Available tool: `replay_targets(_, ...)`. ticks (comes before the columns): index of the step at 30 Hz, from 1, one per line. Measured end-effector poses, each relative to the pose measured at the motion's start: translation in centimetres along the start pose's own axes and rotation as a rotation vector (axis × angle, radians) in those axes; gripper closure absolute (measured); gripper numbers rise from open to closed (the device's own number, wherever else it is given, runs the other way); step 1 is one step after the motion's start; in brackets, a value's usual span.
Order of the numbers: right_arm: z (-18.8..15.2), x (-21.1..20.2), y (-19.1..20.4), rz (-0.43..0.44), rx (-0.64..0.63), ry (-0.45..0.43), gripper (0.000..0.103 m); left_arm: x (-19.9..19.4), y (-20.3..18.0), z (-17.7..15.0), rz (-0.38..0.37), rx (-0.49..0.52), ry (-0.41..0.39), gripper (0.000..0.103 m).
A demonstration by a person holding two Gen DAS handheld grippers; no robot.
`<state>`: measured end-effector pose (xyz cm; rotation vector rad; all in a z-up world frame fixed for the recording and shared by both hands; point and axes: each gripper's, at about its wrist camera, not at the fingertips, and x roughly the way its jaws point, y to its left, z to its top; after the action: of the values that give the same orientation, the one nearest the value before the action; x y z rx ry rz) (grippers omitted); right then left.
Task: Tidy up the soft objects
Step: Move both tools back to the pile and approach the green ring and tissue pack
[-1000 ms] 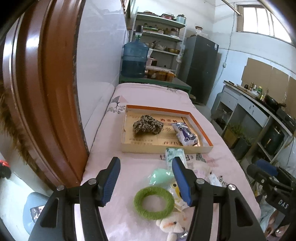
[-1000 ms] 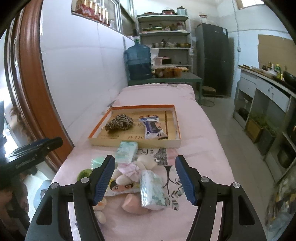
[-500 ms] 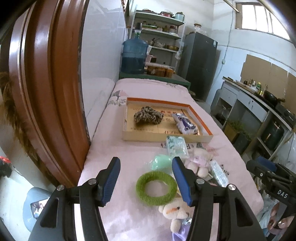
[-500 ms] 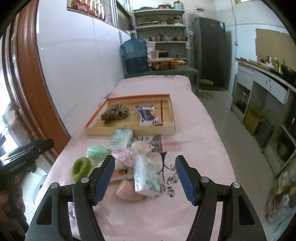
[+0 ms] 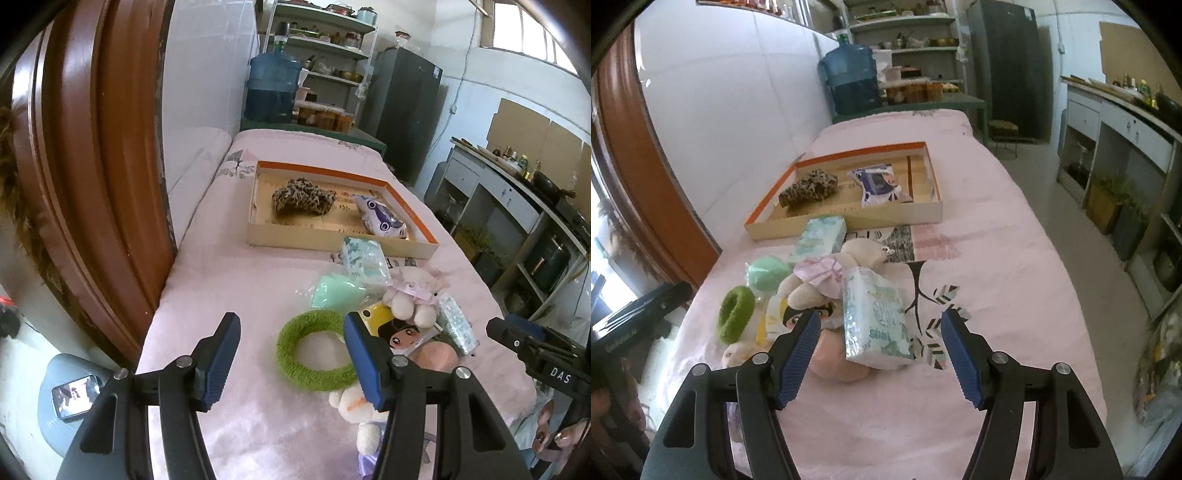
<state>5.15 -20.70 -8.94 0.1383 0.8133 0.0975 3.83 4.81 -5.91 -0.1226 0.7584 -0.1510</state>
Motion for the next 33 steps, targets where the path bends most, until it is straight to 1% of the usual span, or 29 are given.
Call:
replay_targets(10,0.0,2.0,-0.4,0.021,0.027,0.043,0.033,2.2,0.1,-0.5,-0.013,-0.005,0.048,0.045)
replay_targets(26,0.1,5.0,-0.7,0.025,0.057,0.099,0.033,7.0,2.0,-2.0,-0.038,-0.064,0.167,0.046)
replay_targets(33,0.1,6.2,-0.9,0.026,0.067,0.119,0.033,7.9,2.1,-2.4,-0.041,-0.053,0.168,0.046)
